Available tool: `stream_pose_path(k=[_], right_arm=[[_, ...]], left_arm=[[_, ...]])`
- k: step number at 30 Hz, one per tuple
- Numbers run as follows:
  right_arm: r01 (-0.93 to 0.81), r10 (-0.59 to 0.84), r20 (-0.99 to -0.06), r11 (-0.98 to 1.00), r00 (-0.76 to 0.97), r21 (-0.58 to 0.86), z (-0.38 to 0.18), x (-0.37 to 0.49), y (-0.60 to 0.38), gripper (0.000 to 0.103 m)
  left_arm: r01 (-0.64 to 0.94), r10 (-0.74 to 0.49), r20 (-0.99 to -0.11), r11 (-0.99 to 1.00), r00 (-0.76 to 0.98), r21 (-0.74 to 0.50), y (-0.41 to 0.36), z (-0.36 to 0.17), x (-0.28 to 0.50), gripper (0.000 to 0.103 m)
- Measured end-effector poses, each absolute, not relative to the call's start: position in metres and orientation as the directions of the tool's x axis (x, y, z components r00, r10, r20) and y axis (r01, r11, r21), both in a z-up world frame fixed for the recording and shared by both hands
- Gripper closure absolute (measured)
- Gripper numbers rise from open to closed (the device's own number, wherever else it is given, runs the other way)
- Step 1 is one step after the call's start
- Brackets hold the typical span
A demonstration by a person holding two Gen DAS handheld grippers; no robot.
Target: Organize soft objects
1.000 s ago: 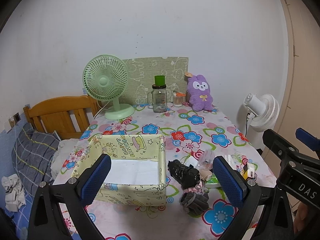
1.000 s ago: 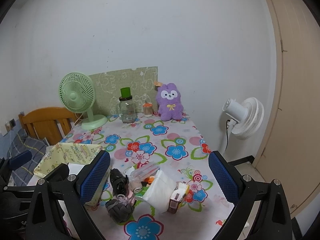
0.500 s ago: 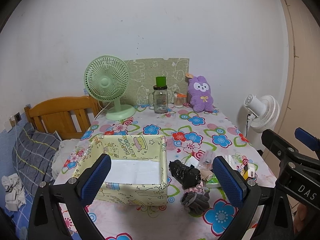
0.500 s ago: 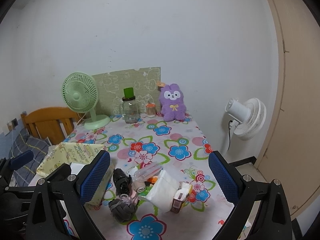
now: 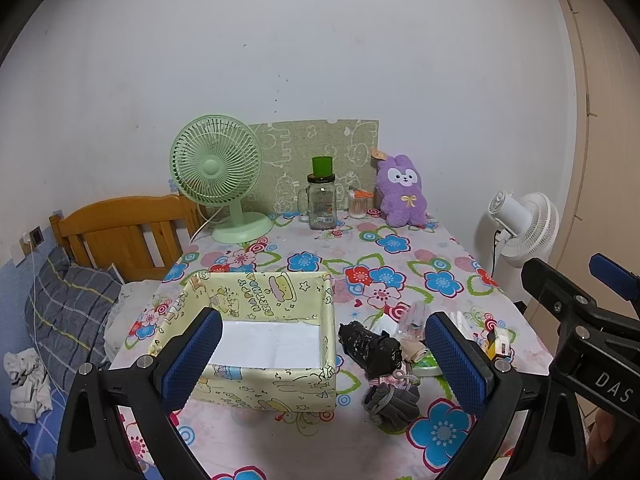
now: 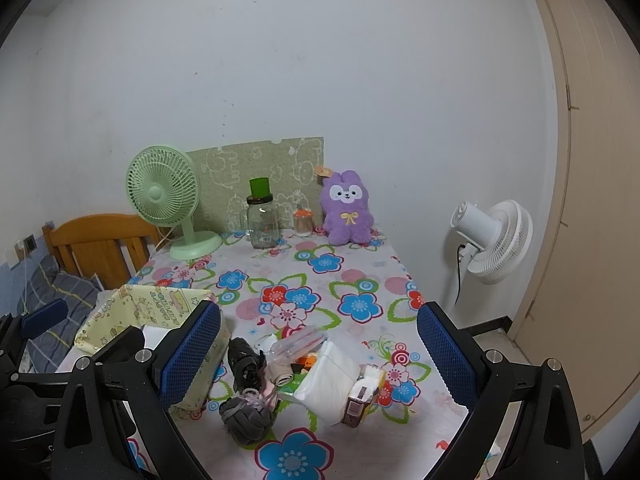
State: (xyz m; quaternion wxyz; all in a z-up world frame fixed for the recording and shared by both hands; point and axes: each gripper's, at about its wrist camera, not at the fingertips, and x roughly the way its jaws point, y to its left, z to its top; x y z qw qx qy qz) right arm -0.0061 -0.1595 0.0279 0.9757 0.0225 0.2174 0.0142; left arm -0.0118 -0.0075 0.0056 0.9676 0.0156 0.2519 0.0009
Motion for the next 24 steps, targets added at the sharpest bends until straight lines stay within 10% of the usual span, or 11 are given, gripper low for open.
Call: stream_pose_path(k=[24], right_arm=[[-0.043,0.061,-0.425,0.998,0.903,0.052,0.027,-0.0039,-0.1559,0.003]], left_arm=[[0.023,-0.008,-0.498,0.999,0.867,0.024,-0.0108,0.004,-0.0047,0.002]])
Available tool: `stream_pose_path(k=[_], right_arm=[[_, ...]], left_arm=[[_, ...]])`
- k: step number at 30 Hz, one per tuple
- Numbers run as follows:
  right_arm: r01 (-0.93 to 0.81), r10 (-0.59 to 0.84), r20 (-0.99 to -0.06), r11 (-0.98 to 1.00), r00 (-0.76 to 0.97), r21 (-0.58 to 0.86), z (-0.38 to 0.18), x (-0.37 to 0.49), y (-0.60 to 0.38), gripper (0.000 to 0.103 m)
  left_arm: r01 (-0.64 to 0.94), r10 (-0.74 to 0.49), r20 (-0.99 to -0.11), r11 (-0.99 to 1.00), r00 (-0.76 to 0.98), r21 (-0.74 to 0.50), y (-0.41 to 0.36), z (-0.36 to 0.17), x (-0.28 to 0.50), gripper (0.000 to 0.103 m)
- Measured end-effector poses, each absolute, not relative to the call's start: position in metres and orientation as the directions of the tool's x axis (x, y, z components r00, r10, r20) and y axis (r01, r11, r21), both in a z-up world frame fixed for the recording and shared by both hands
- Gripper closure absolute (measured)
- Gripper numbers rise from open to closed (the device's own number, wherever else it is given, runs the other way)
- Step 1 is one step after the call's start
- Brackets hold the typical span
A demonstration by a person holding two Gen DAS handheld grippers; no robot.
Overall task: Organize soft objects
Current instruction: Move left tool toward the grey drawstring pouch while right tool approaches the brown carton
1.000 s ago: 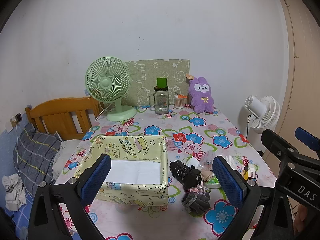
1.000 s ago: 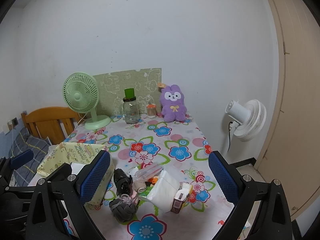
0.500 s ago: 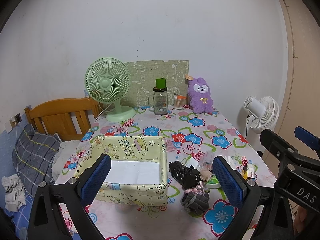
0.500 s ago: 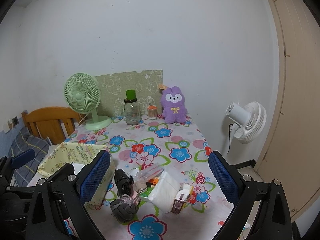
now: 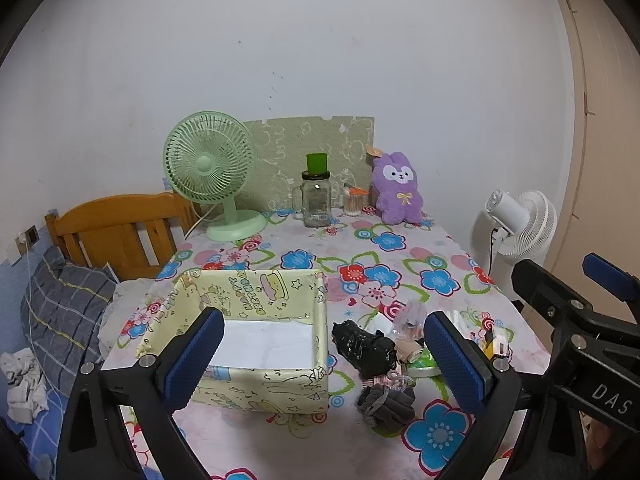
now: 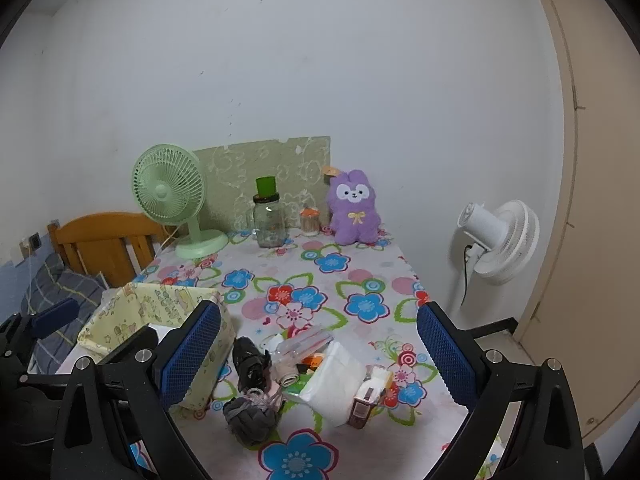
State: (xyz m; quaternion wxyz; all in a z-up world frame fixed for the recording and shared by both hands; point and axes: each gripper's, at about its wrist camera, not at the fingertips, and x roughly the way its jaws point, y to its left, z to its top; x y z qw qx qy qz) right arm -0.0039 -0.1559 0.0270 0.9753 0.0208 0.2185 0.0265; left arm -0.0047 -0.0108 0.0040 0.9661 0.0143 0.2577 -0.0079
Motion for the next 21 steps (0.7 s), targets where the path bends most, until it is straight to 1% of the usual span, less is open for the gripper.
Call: stream_pose_path(k=[4,7,12,17,21], right_arm=[[-0.053,0.069,-0.428,0.997,0.901,0.049,0.023,-0.001,-0.155,0.003],[-0.067,0.079,-0.43,0.997,0.899,0.044,0.019,0.003,-0.155,0.006],[-0.075,0.086,-0.442,0.996,0.893,0.041,0.009,0.011,-0.157,0.006],[-0.071,0.087,-0.466,0.996,0.88,0.052,-0.008,0.021,-0.162,0.006],[-0.069,0.098,-0.476,0.995,0.874,0.076,-0.019,0.029,-0.168,0.007]], left_arm=[[0.028,-0.015,-0.51,0.999,0.86,0.018,-0.014,-0.002,0.003,0.003],[0.042,-0.033,-0.52,0.999,0.854,0.005,-0.019,-0.011,0.009,0.006],[0.048,-0.041,-0.526,0.999,0.85,0.0,-0.028,-0.025,0.013,0.006],[0.02,-0.007,-0.521,1.0,0.853,0.02,-0.037,-0.04,0.017,0.006],[0.027,-0.031,-0.539,1.0,0.842,-0.015,-0.04,-0.052,0.023,0.006]])
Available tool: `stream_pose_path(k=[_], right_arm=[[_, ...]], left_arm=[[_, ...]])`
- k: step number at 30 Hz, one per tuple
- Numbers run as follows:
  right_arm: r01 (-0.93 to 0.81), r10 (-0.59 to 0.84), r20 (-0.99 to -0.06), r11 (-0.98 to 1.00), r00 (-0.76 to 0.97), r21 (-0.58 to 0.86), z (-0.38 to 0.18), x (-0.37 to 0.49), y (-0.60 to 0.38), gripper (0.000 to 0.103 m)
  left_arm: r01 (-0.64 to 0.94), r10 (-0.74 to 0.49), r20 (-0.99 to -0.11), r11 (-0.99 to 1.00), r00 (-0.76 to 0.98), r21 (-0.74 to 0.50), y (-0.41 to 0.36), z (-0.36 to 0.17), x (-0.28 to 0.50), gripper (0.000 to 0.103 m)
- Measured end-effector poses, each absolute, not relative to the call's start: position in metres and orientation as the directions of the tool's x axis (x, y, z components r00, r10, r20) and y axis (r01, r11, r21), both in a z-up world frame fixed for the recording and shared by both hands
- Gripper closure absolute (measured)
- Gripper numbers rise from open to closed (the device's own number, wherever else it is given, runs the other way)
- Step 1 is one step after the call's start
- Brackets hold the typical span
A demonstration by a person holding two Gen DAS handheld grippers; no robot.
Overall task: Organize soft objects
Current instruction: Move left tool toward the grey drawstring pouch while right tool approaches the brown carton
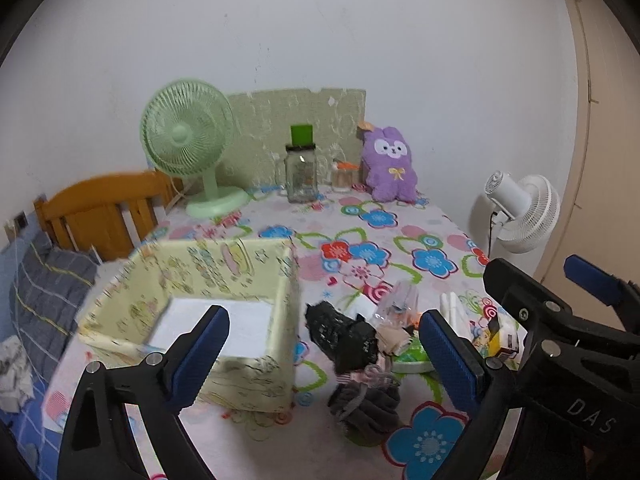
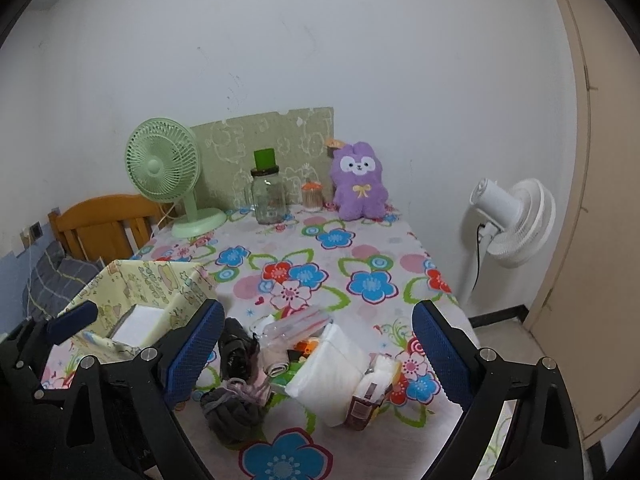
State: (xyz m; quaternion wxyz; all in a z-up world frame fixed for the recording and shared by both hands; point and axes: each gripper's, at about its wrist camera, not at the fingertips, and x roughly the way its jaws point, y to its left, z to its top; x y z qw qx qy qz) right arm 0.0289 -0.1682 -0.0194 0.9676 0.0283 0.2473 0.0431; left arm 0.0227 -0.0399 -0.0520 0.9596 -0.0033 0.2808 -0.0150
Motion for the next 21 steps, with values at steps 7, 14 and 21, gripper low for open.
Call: stream_pose_path(k=[7,14,21], right_arm=[[-0.058,0.093,-0.503,0.995,0.859,0.084,-0.043,0.037,-0.175,0.009],[-0.048,0.098,-0.531,0.993,0.842,0.108,-0.064,0.039,-0.181,0.01],[-0.033,0.089,-0.548,0.993,0.832,0.111,-0.073,0.037,-0.186,0.011]], left_arm=[[0.031,-0.056,-0.584,0.998,0.81,-0.053,-0.046,-0.078,0.032,0.009],[0.013,0.006,-0.536,0.999,0.844,0.032,-0.059,-0.087,0.022,0.009],[0.07,-0.069,-0.586,0.997,0.807,-0.021,-0.067,-0.099,0.019,0.011]])
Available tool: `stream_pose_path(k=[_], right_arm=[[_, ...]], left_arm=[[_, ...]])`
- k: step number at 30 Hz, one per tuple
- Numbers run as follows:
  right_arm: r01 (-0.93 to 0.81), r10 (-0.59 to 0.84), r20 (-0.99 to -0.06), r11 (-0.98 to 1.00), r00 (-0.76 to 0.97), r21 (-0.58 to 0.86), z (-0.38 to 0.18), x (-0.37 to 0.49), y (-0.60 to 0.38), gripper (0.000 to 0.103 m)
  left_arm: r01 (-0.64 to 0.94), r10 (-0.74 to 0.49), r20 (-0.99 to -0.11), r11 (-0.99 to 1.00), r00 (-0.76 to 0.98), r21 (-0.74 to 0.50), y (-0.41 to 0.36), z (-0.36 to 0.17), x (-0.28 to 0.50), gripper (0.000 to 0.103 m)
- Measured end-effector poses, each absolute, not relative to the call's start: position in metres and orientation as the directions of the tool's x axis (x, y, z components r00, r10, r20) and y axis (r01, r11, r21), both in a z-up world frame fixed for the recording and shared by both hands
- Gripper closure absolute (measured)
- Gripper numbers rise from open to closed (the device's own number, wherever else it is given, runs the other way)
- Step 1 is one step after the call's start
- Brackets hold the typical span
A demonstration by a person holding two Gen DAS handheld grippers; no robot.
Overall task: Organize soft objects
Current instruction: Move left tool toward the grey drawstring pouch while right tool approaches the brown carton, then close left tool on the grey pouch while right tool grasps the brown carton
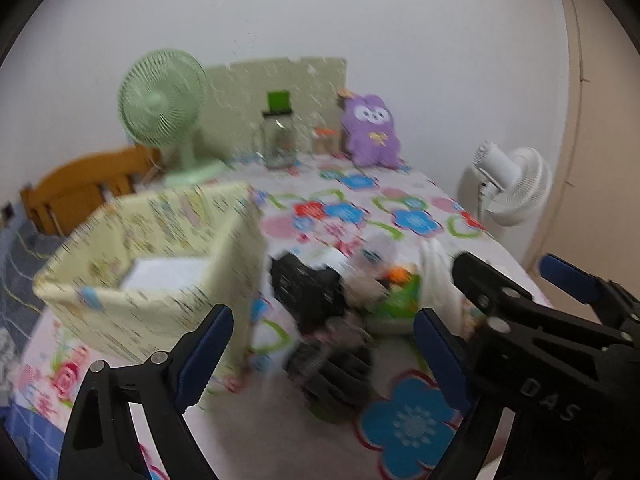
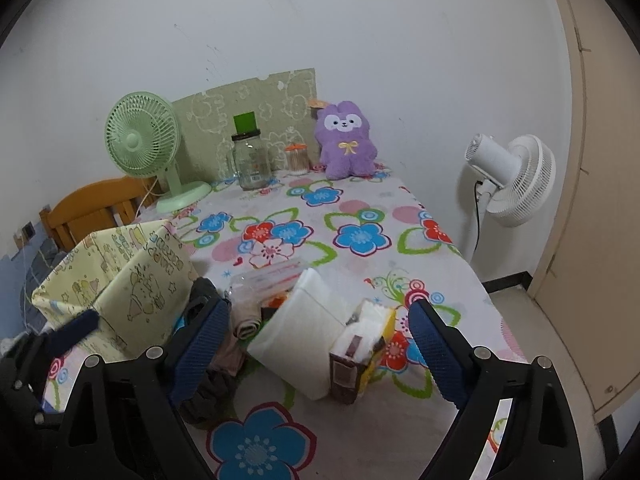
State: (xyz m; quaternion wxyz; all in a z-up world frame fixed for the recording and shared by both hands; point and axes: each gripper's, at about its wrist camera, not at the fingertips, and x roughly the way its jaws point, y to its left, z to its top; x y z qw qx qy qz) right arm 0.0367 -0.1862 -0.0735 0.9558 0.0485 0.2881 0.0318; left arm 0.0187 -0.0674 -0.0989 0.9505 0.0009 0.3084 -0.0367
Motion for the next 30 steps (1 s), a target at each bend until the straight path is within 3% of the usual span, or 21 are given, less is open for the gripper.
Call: stream_pose_path(k=[7,14,19,23,27,30], right_arm=[[-0.013,0.064,-0.589,0.996,0.806,0.089,-0.091,0.04,-0.188,0.019],[-0.006,0.054,-0.619,0.997,0.783,0.079,-0.105,0.048,-0.188,0.029],[-0.001,0.054,-0.647,0.997,0.761,0.081,-0.112,0.055,-0.189,0.048],[0.004,0.042,-0.644,0.997,0.764,0.071,-0.112,0.056,-0.188,0.065],[-0.007,0.042,-0.647,0.998,0.761,0.056,-0.111,0.057,-0.184,0.074],[-0.011,0.046,-0.637,0.998,0.77,0.059,-0.107,0.057,-0.183,0.075]], left_arm=[[0.072,-0.063,-0.632,0.997,0.772,-0.011,-0.073,-0.119,0.027,0.012],[0.066,-0.067,-0.676,0.997,0.734,-0.028,-0.074,-0.134,0.038,0.023],[0.053,-0.082,-0.707,0.997,0.702,-0.064,-0.071,-0.14,0.045,0.042],[0.051,-0.1,-0.704,0.995,0.704,-0.09,-0.068,-0.139,0.044,0.049],[0.064,-0.108,-0.701,0.994,0.705,-0.09,-0.069,-0.135,0.044,0.054],[0.068,-0.111,-0.692,0.994,0.713,-0.09,-0.069,-0.129,0.044,0.056]])
